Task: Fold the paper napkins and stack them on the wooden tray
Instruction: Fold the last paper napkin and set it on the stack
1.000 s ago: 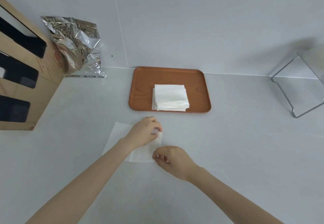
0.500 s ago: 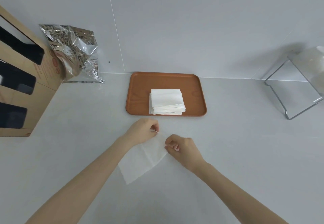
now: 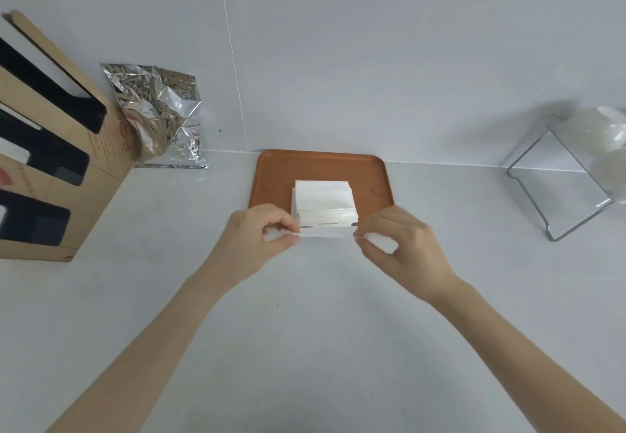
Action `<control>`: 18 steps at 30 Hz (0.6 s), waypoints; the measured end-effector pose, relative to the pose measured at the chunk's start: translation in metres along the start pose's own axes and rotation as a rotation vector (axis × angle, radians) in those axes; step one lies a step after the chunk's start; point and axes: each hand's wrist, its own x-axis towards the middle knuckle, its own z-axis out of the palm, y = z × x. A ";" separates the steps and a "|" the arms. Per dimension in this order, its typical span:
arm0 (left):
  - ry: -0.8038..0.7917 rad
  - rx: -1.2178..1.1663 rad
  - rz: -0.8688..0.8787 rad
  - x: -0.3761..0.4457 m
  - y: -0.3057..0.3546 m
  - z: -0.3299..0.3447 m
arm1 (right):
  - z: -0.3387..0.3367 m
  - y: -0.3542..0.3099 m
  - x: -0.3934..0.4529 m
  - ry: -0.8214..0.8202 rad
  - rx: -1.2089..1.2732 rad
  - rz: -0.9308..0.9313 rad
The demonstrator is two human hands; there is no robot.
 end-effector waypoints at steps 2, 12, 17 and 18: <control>-0.062 0.020 -0.036 -0.017 -0.013 0.010 | 0.011 0.002 -0.017 -0.089 0.007 0.011; -0.260 0.101 -0.181 -0.057 -0.053 0.050 | 0.053 0.017 -0.064 -0.388 0.002 0.167; -0.194 0.080 -0.147 -0.033 -0.045 0.039 | 0.045 0.022 -0.042 -0.315 0.082 0.236; -0.180 0.074 -0.146 -0.026 -0.046 0.037 | 0.044 0.023 -0.036 -0.293 0.096 0.249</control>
